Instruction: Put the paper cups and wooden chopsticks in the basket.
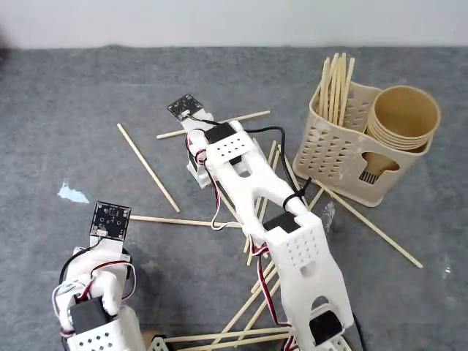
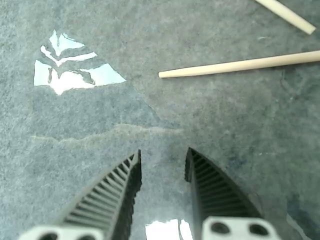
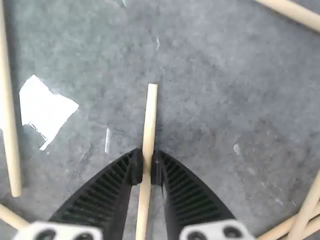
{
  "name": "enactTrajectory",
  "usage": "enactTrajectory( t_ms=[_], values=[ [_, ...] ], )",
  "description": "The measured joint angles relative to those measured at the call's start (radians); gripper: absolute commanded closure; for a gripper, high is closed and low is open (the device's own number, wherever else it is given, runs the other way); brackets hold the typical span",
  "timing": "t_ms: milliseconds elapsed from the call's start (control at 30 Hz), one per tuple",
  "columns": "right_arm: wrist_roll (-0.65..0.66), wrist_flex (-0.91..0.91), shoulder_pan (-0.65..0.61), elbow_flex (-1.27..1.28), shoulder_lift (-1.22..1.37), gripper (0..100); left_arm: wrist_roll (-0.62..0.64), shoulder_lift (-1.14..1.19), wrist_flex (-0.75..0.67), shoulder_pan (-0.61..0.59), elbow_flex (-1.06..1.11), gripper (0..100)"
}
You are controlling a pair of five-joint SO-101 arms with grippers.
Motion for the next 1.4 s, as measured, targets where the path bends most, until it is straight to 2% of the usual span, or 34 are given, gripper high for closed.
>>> enactTrajectory(
  t_ms=[200, 500, 700, 900, 1100, 1400],
  values=[
    [0.008, 0.137, -0.028, 0.002, -0.078, 99.1, 0.000, 0.000, 0.000, 0.000, 0.000, 86],
    [0.011, 0.298, -0.181, 0.002, -0.160, 99.0, 0.000, 0.000, 0.000, 0.000, 0.000, 86],
    [0.051, 0.302, -0.265, 0.003, -0.160, 98.6, 0.000, 0.000, 0.000, 0.000, 0.000, 86],
    [0.071, 0.301, -0.308, 0.006, -0.160, 89.6, 0.000, 0.000, 0.000, 0.000, 0.000, 86],
    [0.075, 0.281, -0.354, 0.006, -0.133, 90.9, 0.005, 0.000, 0.000, 0.000, 0.000, 86],
    [0.075, 0.215, -0.354, 0.006, -0.060, 90.4, 0.000, 0.000, 0.000, 0.002, 0.000, 86]
  ],
)
